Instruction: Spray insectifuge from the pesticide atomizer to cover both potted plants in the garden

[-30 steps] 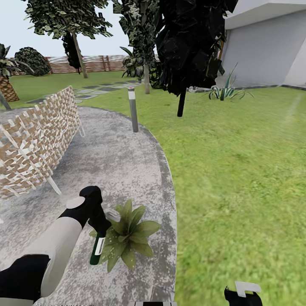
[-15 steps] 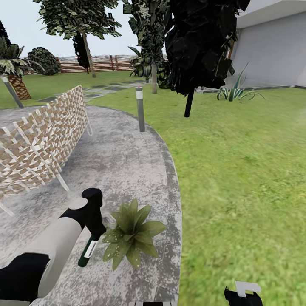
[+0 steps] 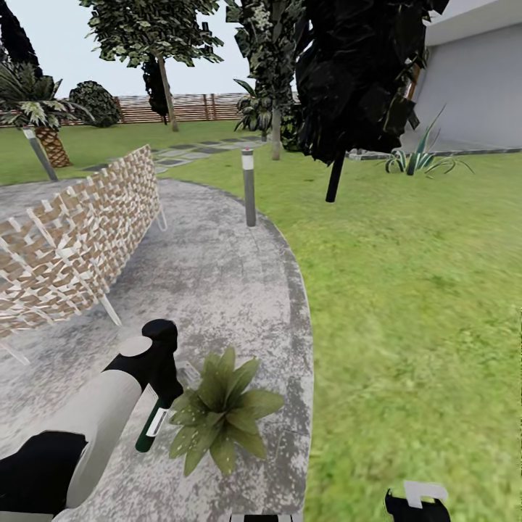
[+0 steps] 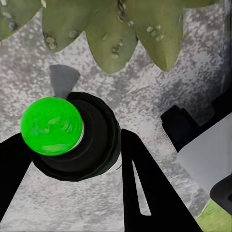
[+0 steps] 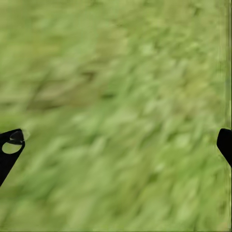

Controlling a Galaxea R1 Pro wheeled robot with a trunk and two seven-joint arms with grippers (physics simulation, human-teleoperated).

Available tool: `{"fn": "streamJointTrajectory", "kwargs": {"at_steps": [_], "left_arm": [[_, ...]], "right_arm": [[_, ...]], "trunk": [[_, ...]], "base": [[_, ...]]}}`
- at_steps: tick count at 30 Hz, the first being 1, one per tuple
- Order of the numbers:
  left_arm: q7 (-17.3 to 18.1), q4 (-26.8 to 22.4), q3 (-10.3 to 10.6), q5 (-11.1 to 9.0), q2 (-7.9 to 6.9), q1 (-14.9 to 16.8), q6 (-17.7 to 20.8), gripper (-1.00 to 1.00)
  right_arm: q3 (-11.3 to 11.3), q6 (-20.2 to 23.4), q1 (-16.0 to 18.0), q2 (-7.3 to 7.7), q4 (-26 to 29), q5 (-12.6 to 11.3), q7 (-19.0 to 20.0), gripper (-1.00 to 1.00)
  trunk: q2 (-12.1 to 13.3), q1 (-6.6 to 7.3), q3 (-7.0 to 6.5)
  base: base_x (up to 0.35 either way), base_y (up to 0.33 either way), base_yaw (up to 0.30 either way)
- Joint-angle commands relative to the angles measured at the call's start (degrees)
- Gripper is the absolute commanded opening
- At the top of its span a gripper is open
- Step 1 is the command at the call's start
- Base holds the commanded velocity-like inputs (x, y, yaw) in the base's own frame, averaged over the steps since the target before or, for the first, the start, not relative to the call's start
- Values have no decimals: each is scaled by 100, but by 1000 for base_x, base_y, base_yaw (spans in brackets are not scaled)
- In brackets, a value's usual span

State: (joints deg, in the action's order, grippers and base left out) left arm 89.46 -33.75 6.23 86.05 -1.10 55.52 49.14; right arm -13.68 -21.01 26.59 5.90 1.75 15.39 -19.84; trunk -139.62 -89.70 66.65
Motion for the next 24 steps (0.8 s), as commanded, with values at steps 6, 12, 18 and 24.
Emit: {"fn": "streamJointTrajectory", "kwargs": {"at_steps": [6,12,18,24], "left_arm": [[54,-8,31,36,-10,12,60,-100],[54,-8,36,45,-22,12,60,-100],[54,-8,28,69,-63,12,68,-100],[54,-8,25,71,-98,-19,89,-100]], "right_arm": [[-48,-17,4,16,-4,56,-18,100],[-47,-17,4,9,1,52,-25,100],[-47,-17,4,8,0,52,-29,100],[-47,-17,4,8,0,52,-29,100]], "trunk": [[-2,0,5],[-2,0,5],[-2,0,5],[-2,0,5]], "base": [[33,-264,0],[-165,-235,91],[-277,-150,268],[-128,-19,277]]}}
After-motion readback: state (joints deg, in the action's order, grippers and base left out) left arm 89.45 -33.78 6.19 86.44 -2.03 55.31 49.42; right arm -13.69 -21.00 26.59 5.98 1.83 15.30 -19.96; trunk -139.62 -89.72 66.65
